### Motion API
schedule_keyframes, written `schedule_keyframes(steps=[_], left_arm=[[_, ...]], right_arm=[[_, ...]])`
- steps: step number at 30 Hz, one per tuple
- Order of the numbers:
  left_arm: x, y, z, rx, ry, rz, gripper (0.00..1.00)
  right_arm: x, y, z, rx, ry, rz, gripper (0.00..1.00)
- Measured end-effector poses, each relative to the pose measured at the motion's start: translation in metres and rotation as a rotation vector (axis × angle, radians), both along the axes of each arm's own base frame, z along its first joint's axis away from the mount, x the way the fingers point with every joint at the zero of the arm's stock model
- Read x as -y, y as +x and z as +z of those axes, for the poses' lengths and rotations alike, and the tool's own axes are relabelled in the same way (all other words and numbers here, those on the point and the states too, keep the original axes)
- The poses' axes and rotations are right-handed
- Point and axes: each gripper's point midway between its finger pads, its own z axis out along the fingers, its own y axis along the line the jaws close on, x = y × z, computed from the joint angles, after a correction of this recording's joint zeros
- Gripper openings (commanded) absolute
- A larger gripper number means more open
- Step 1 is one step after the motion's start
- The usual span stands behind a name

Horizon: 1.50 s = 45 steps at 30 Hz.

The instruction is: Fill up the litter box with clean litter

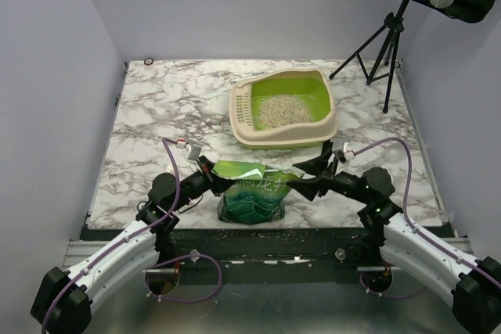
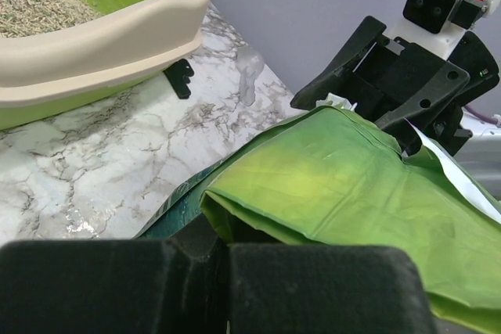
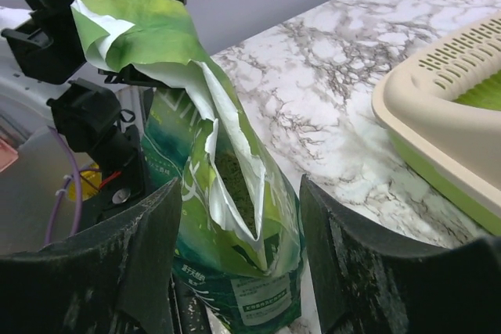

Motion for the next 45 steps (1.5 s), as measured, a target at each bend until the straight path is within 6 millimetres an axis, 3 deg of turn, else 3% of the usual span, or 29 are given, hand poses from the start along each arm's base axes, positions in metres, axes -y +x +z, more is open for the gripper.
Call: schedule_keyframes(steps=[6, 10, 16, 17, 25, 31, 45], left_arm=[[-0.001, -0.001, 0.001, 0.004, 0.001, -0.001, 0.0], [-0.001, -0.002, 0.002, 0.008, -0.001, -0.002, 0.0], [-0.001, -0.002, 0.002, 0.007, -0.001, -0.006, 0.0], [-0.001, -0.003, 0.002, 0.008, -0.002, -0.007, 0.0], [-0.002, -0.012, 0.004, -0.052, -0.015, -0.03, 0.0], [-0.006, -0.024, 0.004, -0.191, -0.024, -0.038, 0.0], [-0.015, -0.089, -0.024, -0.504, -0.012, -0.199, 0.0]], right_arm=[[-0.011, -0.001, -0.001, -0.018, 0.025, 0.066, 0.67], [-0.015, -0.001, 0.002, -0.023, 0.057, 0.091, 0.58], [-0.018, -0.004, 0.002, -0.037, 0.106, 0.118, 0.03], [-0.019, -0.004, 0.003, -0.048, 0.113, 0.124, 0.0], [-0.021, -0.011, -0.002, -0.251, 0.138, 0.149, 0.0], [-0.019, -0.015, 0.002, -0.455, 0.04, 0.121, 0.0], [-0.011, -0.079, -0.041, -0.866, -0.1, 0.296, 0.0]])
